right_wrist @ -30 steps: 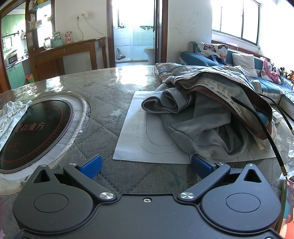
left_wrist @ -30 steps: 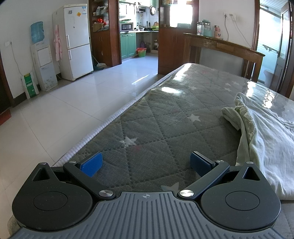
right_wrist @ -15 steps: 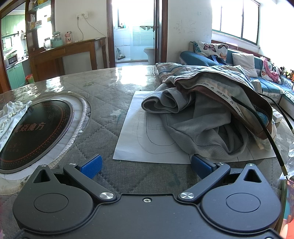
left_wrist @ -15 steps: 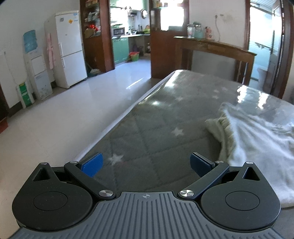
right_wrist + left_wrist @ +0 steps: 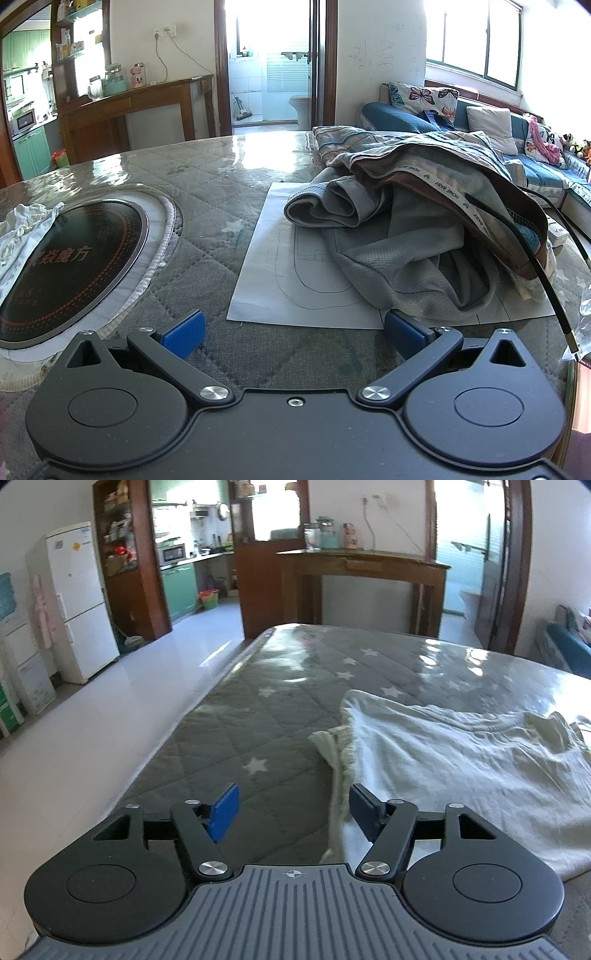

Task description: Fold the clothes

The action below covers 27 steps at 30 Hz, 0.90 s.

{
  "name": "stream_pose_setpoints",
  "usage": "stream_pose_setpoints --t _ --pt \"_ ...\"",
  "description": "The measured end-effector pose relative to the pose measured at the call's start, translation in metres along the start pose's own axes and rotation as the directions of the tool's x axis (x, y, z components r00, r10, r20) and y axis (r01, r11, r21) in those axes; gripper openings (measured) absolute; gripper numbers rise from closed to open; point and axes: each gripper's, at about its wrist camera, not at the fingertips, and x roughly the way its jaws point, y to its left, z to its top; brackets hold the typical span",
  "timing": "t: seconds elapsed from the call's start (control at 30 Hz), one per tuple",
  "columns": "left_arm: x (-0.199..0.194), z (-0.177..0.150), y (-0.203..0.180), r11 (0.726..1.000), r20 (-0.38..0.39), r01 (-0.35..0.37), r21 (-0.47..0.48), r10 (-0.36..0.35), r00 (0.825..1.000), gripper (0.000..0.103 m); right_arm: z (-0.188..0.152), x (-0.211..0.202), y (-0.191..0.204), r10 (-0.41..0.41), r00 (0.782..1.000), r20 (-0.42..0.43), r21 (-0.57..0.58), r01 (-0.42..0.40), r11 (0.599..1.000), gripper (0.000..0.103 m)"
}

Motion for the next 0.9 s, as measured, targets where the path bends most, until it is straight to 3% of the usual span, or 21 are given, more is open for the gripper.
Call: stream_pose_setpoints --t 0.17,0.23,0.3,0.37,0.47,0.77,0.9 --pt "0.010 0.005 -0.017 0.999 -0.016 0.037 0.009 -0.037 0.999 0.055 0.000 0.000 0.000 0.000 1.000 0.000 0.000 0.000 1.000 0.103" --pt "0.015 0.006 -0.023 0.999 -0.031 0.050 0.016 -0.049 0.998 0.046 0.000 0.000 0.000 0.001 1.000 0.000 0.001 -0.001 1.000 0.103" --pt "0.021 0.006 -0.029 0.998 -0.045 0.057 0.017 -0.056 0.997 0.029 0.000 0.000 0.000 0.000 1.000 0.000 0.000 0.000 1.000 0.103" --pt "0.028 0.008 -0.034 0.997 -0.060 0.073 0.004 -0.073 0.996 0.019 0.000 0.000 0.000 0.000 1.000 0.000 0.000 0.000 1.000 0.103" --pt "0.030 0.008 -0.039 0.997 -0.053 0.082 -0.005 -0.082 0.995 0.012 0.000 0.000 0.000 0.001 1.000 0.000 0.000 -0.001 1.000 0.103" --pt "0.009 0.009 -0.039 0.989 0.027 0.141 -0.050 -0.140 0.990 0.008 0.000 0.000 -0.001 0.001 1.000 0.000 0.000 -0.001 1.000 0.103" --pt "-0.021 0.005 -0.034 0.971 0.093 0.234 -0.055 -0.229 0.969 0.007 0.000 0.000 -0.001 0.001 1.000 0.000 0.000 -0.001 1.000 0.103"
